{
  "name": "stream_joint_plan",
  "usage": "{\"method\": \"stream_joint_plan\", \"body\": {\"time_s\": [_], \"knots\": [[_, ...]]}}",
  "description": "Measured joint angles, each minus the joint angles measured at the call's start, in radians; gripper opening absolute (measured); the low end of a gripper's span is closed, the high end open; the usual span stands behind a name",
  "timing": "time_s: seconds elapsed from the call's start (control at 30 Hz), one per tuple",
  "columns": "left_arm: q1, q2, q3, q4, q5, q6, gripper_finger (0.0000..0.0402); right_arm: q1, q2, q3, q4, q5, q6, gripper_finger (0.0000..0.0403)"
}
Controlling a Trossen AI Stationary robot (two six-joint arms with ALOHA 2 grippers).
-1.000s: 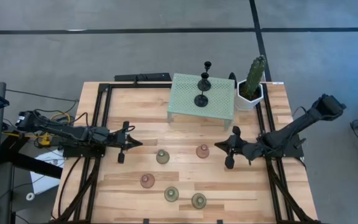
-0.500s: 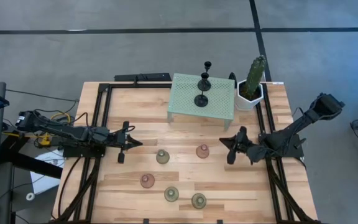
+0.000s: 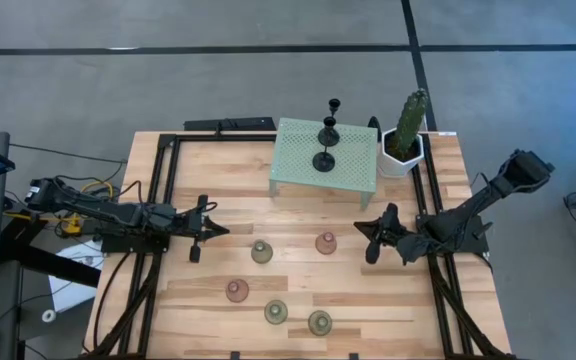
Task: Pick & Place candle stick holders
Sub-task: Put the right pink glass candle holder on the shelf
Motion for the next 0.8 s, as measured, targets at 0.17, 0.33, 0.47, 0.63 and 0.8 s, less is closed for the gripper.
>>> {"method": "stream_joint_plan", "body": {"time_s": [0.17,0.33,0.47,0.63,0.8], "knots": [[0.000,0.000,0.000,0.000,0.000,0.000,0.0006,0.007,0.000,0.000,-0.009,-0.005,0.000,0.0000],[0.000,0.000,0.000,0.000,0.000,0.000,0.0006,0.005,0.000,0.000,-0.036,-0.081,0.000,0.0000],[0.000,0.000,0.000,0.000,0.000,0.000,0.0006,0.005,0.000,0.000,-0.038,-0.147,0.000,0.0000],[0.000,0.000,0.000,0.000,0.000,0.000,0.0006,0.005,0.000,0.000,-0.036,-0.165,0.016,0.0001],[0.000,0.000,0.000,0.000,0.000,0.000,0.0006,0.004,0.000,0.000,-0.032,-0.213,0.027,0.0036]]}}
